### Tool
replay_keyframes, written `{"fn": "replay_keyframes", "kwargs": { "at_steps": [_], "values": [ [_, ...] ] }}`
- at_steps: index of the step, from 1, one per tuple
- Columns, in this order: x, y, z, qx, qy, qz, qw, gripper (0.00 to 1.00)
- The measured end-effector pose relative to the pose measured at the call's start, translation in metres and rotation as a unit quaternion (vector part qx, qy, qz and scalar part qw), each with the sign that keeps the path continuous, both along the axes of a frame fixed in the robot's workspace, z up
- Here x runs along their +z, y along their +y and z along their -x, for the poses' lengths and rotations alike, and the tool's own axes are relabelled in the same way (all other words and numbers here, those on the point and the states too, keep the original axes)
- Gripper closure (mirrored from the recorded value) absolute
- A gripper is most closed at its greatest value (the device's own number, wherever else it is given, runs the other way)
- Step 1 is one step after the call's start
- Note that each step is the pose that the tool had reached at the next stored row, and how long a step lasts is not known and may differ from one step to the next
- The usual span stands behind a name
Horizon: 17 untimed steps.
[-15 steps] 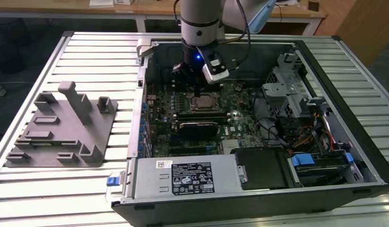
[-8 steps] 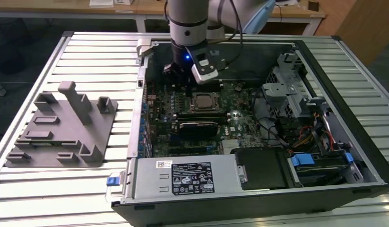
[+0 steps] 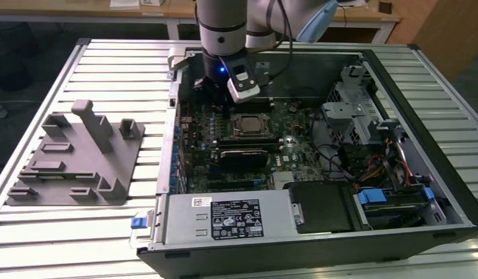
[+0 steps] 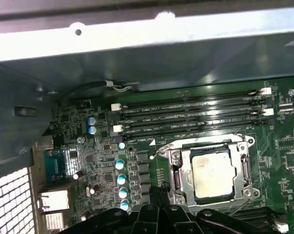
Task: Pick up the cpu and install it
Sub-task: 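Install the first cpu locking lever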
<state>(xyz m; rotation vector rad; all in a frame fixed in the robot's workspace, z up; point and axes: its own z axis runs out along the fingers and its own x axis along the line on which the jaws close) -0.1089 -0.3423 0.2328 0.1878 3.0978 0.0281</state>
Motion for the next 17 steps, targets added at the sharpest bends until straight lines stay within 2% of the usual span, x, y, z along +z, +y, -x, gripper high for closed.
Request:
{"fn": "replay_keyframes", "kwargs": {
  "at_steps": [6,17],
  "values": [
    [0.0072,0.0001,0.000,0.001,-0.0002,-0.0014,1.0000,0.89],
    [0.0175,0.0002,0.000,0.008,-0.0002,-0.0067,0.9999,0.89]
  ]
}}
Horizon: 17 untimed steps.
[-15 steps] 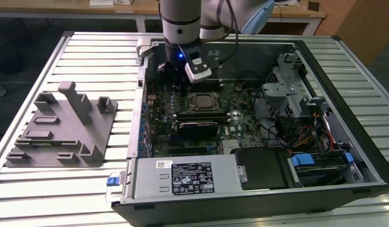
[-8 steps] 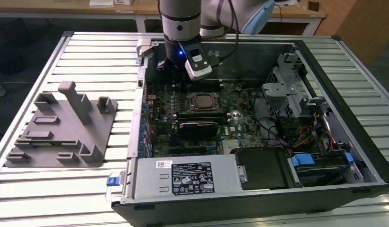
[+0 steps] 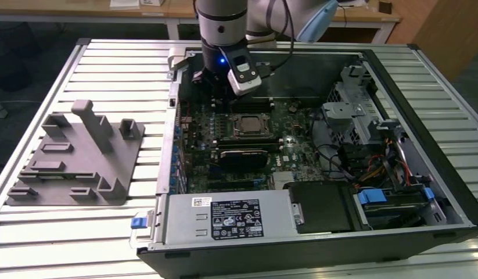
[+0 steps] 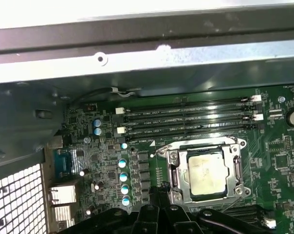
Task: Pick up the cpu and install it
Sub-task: 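Install the first cpu locking lever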
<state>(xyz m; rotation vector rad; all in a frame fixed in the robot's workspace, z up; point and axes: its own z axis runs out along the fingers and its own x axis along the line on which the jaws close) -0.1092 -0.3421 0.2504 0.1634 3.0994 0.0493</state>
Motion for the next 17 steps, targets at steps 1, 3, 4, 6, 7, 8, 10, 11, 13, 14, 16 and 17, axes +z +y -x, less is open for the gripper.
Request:
{"fn": "replay_keyframes", "kwargs": {
  "at_steps": [1,3,4,6,7,8,10,11,13,14,16,17],
  "values": [
    [0.0009,0.0000,0.0000,0.001,0.0000,-0.0002,1.0000,0.89],
    [0.0023,0.0000,0.0000,0.002,0.0000,-0.0012,1.0000,0.89],
    [0.0027,0.0000,0.0000,0.003,0.0000,-0.0019,1.0000,0.89],
    [0.0026,0.0000,0.0000,0.004,0.0000,-0.0026,1.0000,0.89],
    [0.0025,0.0000,0.0000,0.005,0.0001,-0.0036,1.0000,0.89],
    [0.0024,-0.0001,0.0000,0.006,0.0003,-0.0064,1.0000,0.89],
    [0.0020,0.0000,0.0000,0.012,0.0006,-0.0161,0.9998,0.89],
    [0.0019,0.0000,0.0000,0.015,0.0008,-0.0213,0.9997,0.89],
    [0.0019,0.0000,0.0000,0.022,0.0009,-0.0297,0.9993,0.89],
    [0.0019,0.0000,0.0001,0.024,0.0009,-0.0332,0.9992,0.89],
    [0.0019,0.0000,0.0009,0.027,0.0008,-0.0387,0.9989,0.89],
    [0.0019,0.0000,0.0018,0.028,0.0008,-0.0409,0.9988,0.89]
  ]
}}
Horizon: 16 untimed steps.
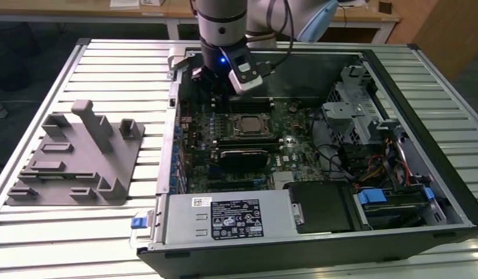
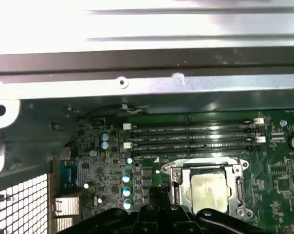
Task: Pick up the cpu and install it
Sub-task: 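Install the first cpu locking lever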
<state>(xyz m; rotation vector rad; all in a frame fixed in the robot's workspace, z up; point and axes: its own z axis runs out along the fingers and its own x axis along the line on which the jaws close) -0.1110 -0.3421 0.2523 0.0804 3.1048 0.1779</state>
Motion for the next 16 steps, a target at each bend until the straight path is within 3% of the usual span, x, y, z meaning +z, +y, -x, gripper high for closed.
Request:
{"fn": "replay_keyframes", "kwargs": {
  "at_steps": [4,9,16],
  "values": [
    [-0.0002,0.0000,0.0040,0.001,0.0000,-0.0047,1.0000,0.89],
    [-0.0009,0.0000,0.0040,0.001,0.0000,-0.0210,0.9998,0.89],
    [-0.0026,-0.0001,0.0066,0.001,0.0001,-0.0256,0.9997,0.89]
  ]
}}
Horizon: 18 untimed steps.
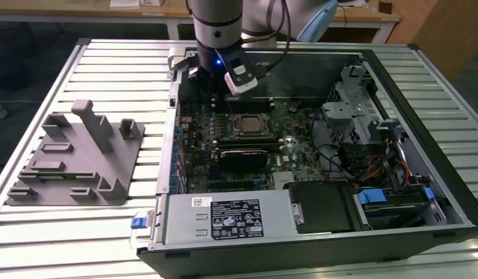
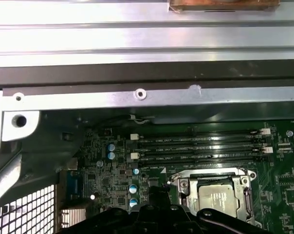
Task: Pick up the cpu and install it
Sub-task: 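Install the first cpu locking lever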
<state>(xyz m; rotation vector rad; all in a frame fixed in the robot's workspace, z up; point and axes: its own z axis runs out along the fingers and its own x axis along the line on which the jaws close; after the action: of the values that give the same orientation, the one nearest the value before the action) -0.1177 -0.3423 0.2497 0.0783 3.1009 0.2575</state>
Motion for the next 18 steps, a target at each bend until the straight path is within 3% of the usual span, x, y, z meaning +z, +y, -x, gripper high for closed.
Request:
{"fn": "replay_keyframes", "kwargs": {
  "at_steps": [2,4,6,11,18],
  "values": [
    [-0.0001,0.0000,0.001,0.000,-0.0001,-0.0074,1.0000,0.89],
    [-0.0001,0.0000,0.001,0.000,0.0000,-0.0198,0.9998,0.89],
    [-0.0001,0.0000,0.001,0.000,-0.0001,-0.0258,0.9997,0.89],
    [-0.0001,0.0000,-0.001,0.000,-0.0001,-0.0265,0.9996,0.89],
    [-0.0003,0.0001,-0.019,0.000,-0.0001,-0.0265,0.9996,0.89]
  ]
}}
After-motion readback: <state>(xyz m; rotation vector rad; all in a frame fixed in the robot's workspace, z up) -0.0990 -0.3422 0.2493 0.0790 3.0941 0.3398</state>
